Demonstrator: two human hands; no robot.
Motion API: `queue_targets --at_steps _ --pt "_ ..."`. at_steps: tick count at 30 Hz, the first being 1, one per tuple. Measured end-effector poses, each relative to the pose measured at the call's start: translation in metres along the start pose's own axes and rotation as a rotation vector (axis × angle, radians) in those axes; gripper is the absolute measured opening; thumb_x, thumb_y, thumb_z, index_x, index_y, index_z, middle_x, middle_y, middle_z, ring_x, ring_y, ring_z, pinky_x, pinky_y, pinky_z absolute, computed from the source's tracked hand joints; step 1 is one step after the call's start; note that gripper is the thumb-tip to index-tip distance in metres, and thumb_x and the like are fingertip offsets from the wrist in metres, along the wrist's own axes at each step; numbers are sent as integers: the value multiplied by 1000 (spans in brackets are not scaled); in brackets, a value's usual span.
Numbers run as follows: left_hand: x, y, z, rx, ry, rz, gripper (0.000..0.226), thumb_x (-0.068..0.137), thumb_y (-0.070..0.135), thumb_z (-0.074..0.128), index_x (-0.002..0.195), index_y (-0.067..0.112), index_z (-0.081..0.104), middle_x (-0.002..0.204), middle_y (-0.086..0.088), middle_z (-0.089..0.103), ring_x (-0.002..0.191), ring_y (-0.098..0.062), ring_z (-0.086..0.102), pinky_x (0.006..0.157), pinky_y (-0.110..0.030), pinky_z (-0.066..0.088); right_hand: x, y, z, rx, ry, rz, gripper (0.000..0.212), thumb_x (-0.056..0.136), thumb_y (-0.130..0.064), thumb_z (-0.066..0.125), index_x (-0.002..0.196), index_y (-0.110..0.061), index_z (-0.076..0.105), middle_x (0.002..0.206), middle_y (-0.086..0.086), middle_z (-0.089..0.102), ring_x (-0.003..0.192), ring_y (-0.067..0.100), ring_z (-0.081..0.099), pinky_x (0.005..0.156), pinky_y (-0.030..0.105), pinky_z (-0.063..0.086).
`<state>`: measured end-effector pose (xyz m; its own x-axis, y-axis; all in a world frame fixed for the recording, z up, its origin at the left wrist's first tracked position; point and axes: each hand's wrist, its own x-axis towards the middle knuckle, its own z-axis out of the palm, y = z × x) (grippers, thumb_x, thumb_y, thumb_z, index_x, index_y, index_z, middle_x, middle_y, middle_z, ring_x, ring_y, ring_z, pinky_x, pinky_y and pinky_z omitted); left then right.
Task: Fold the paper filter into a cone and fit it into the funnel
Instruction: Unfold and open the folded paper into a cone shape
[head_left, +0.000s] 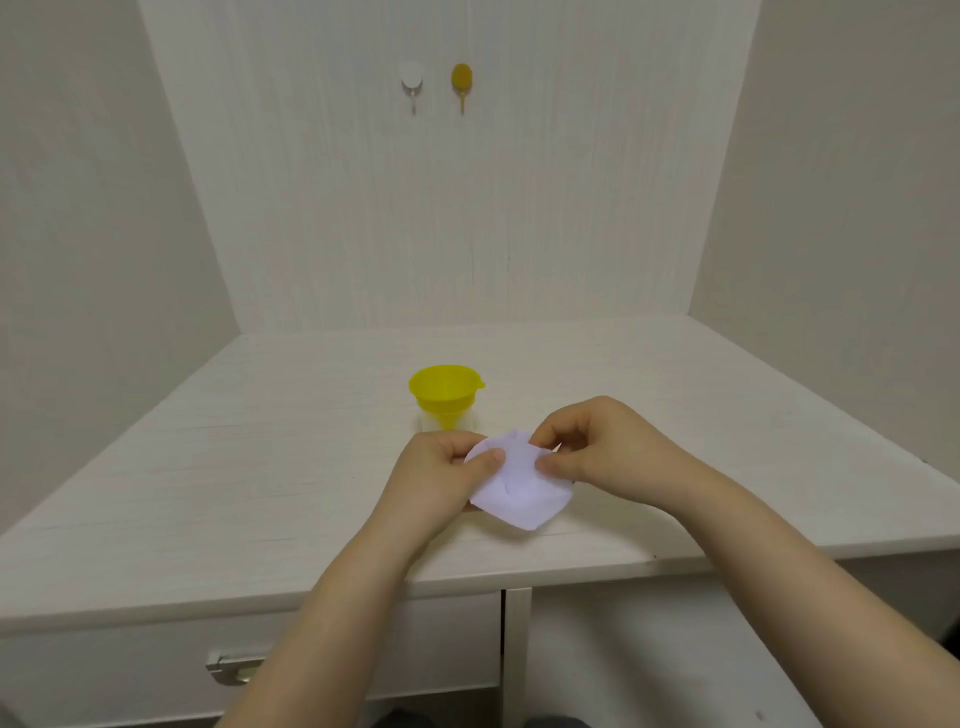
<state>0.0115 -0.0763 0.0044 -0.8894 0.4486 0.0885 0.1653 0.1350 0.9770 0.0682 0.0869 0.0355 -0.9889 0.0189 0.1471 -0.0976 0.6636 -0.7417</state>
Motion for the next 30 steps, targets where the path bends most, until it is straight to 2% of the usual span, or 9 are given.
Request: queue_targets --at_steps 2,5,8,11,14,20,23,28,30 --pt "-1 1 1 -21 -17 -13 27 84 4 54 74 22 71 78 -7 70 71 -17 65 63 -22 56 0 1 2 -17 44 13 24 77 -2 59 70 -24 66 46 -20 58 47 -2 48 50 10 37" --pt "-2 1 1 -31 -36 -23 35 83 -1 48 76 24 72 85 -9 71 78 -19 65 72 -28 57 0 2 4 -35 76 22 26 76 -7 58 69 -31 64 56 -1 55 53 13 43 52 23 34" --pt "-3 3 2 -13 -40 -27 37 80 -4 46 76 22 72 89 -12 71 81 -22 65 79 -37 57 0 0 5 -34 66 17 26 76 -10 60 68 -35 63 61 5 55 56 16 43 54 25 33" --pt "-4 3 3 8 -46 -30 37 72 -1 47 72 27 72 85 -11 70 79 -22 63 82 -41 55 -1 -1 5 -48 69 -1 26 77 -11 62 68 -36 61 67 0 59 55 10 46 54 21 37" --pt "-4 3 3 18 -48 -21 31 69 4 52 70 28 72 76 -5 69 74 -19 63 73 -34 54 0 -1 6 -54 75 -28 24 78 -9 62 69 -32 62 80 -5 65 57 6 49 54 14 38" --pt "-1 0 7 115 18 2 15 72 3 64 74 17 70 72 -4 65 69 -18 59 65 -28 46 2 2 11 -103 103 -44 20 76 -11 62 69 -29 65 70 -21 59 55 2 49 51 7 38" --pt "0 0 8 149 35 -7 15 71 2 64 70 17 68 68 -3 61 66 -17 56 61 -26 44 4 3 15 -142 119 -45 14 75 -14 61 79 -23 70 66 -22 58 50 0 48 51 11 38" --pt "2 1 7 175 30 -25 16 69 1 65 82 8 71 76 -11 65 70 -22 60 67 -32 48 4 4 17 -184 158 -45 10 72 -19 62 73 -28 67 53 -38 54 49 -2 48 51 23 36" --pt "3 0 6 187 30 -32 16 68 1 66 83 5 72 75 -13 65 70 -24 60 68 -33 48 4 5 19 -202 186 -50 10 72 -20 62 72 -29 65 52 -28 56 50 0 48 54 24 36"
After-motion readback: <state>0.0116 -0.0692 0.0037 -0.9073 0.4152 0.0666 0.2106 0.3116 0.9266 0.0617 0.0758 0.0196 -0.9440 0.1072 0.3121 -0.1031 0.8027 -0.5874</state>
